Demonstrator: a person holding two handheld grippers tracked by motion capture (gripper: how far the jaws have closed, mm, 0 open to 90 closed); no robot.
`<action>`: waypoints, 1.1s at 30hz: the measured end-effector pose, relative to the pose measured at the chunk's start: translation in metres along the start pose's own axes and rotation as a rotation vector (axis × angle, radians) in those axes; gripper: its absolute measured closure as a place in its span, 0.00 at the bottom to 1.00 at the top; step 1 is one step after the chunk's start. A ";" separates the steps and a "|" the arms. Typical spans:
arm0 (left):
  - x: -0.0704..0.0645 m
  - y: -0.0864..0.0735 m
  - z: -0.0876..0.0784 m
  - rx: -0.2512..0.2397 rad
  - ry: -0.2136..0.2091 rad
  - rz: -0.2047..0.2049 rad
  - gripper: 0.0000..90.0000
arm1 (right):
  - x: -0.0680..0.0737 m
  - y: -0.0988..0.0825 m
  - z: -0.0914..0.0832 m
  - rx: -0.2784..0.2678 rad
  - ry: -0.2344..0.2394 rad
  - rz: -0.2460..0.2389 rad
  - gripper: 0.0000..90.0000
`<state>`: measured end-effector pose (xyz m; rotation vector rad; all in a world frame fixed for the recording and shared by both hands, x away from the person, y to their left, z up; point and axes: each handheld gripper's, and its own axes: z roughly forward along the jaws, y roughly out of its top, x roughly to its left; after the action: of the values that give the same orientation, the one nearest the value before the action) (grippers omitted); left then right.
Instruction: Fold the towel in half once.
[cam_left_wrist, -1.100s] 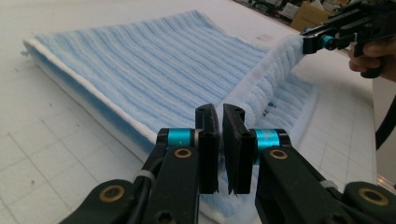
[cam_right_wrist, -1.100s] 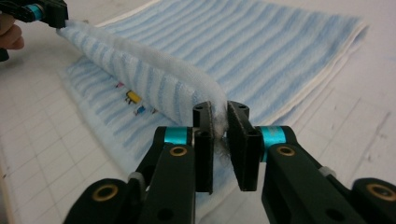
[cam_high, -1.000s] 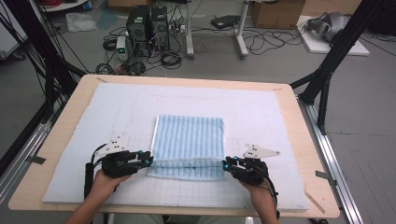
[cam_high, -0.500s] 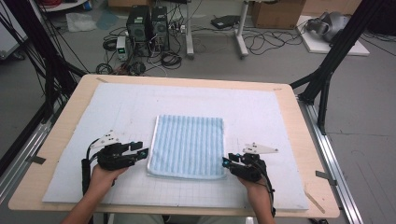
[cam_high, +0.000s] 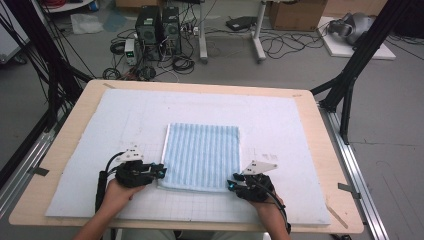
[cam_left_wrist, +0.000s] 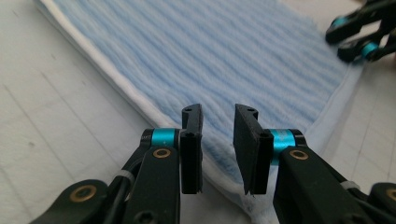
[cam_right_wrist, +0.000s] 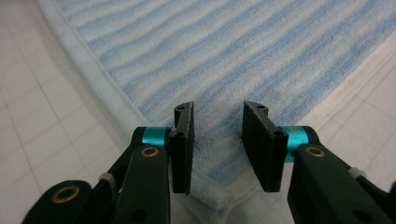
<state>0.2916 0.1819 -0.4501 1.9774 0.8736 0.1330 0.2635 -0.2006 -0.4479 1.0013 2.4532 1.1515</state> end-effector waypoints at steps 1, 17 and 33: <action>-0.003 -0.001 0.002 0.021 0.005 0.014 0.82 | 0.001 0.000 0.000 0.006 -0.009 -0.018 0.70; -0.010 0.000 -0.011 -0.001 0.029 0.075 0.72 | -0.008 0.003 -0.010 -0.035 0.012 0.040 0.60; 0.031 0.019 -0.002 -0.157 0.141 0.050 0.67 | -0.040 0.017 0.013 0.015 -0.169 0.084 0.76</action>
<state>0.3235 0.1971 -0.4413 1.8605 0.8768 0.3629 0.3069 -0.2122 -0.4457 1.1654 2.3105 1.0292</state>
